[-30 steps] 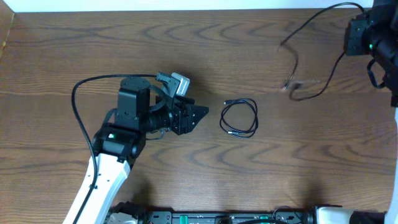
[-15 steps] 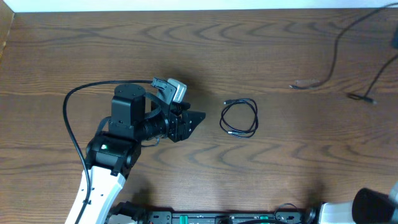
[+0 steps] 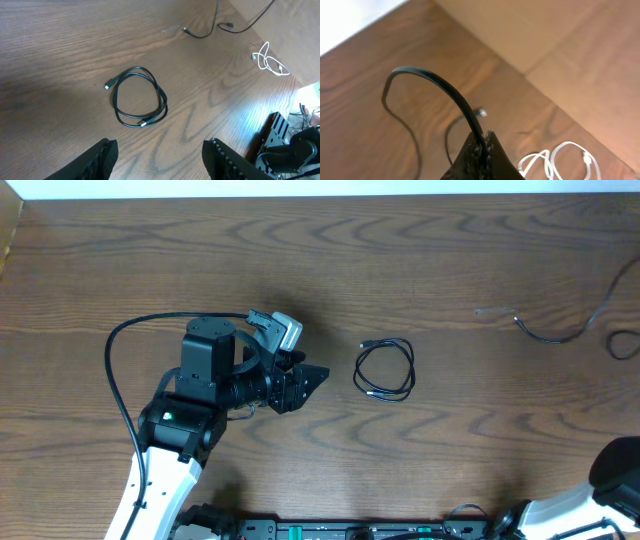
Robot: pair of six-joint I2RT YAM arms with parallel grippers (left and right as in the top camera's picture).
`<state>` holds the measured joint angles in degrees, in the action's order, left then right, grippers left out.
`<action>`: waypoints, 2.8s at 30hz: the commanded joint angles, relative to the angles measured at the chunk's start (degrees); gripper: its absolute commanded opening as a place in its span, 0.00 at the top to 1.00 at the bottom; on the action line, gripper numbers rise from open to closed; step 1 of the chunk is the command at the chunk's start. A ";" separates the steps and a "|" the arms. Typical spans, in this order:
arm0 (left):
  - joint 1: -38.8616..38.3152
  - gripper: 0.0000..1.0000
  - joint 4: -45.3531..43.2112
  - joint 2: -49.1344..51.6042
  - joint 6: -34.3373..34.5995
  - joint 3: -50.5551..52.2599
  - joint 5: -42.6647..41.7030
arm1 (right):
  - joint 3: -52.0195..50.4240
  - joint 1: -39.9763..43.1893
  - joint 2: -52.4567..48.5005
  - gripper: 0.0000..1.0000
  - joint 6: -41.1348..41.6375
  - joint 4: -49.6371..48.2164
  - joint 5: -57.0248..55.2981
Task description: Untangle cables
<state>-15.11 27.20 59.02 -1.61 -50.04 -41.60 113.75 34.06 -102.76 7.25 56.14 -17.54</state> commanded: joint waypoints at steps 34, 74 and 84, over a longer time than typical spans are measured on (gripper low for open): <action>0.13 0.41 4.68 -0.31 -2.84 3.02 0.28 | 2.36 19.19 -15.08 0.99 12.07 4.68 -6.10; 0.13 0.40 2.71 -0.31 -2.19 3.02 0.28 | 2.08 18.10 -31.28 0.99 8.22 2.45 4.79; 0.13 0.40 2.21 -0.31 -2.23 3.02 0.31 | 2.05 18.12 -31.21 0.99 10.60 5.03 -2.62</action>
<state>-15.11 29.74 59.02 -3.44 -47.37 -41.60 115.44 52.21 -133.88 16.14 60.75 -16.51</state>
